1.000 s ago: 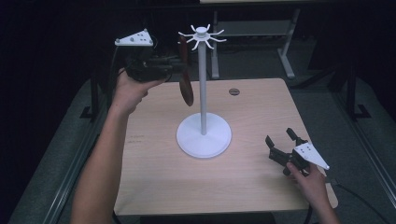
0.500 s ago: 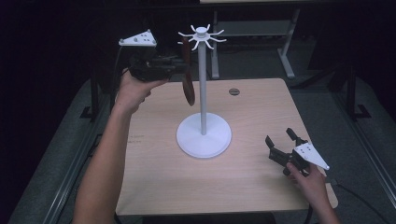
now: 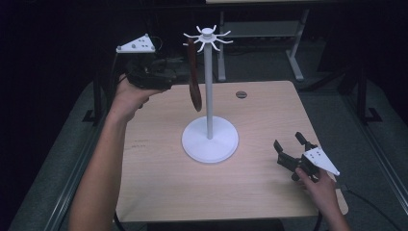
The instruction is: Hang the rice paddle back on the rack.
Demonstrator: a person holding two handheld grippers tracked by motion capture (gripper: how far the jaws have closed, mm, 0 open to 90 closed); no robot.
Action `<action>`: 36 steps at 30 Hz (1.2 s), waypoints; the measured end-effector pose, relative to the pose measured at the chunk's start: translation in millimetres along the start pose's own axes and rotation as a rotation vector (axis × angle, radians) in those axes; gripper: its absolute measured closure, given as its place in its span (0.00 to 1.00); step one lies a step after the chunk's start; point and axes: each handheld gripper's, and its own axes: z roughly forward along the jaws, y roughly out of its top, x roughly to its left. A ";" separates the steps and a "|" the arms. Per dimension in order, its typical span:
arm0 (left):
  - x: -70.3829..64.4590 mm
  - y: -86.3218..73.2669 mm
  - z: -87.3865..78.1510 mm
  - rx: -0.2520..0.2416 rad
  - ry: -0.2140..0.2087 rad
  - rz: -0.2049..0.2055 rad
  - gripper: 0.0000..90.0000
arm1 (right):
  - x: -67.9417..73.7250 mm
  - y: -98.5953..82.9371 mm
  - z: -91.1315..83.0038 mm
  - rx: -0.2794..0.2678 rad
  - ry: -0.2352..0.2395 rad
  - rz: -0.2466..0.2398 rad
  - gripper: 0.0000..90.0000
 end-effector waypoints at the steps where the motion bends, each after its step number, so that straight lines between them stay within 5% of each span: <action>1: -0.5 -1.4 -1.2 0.008 0.006 0.001 0.43 | 0.0 0.0 0.1 0.001 0.000 -0.002 0.15; 23: -9.2 -54.5 -25.8 0.085 0.124 -0.012 0.24 | 0.2 0.0 0.6 0.007 -0.002 -0.005 0.15; 36: -20.1 -111.3 -33.5 0.138 0.154 -0.077 0.24 | 0.3 0.1 0.6 0.009 -0.003 -0.005 0.15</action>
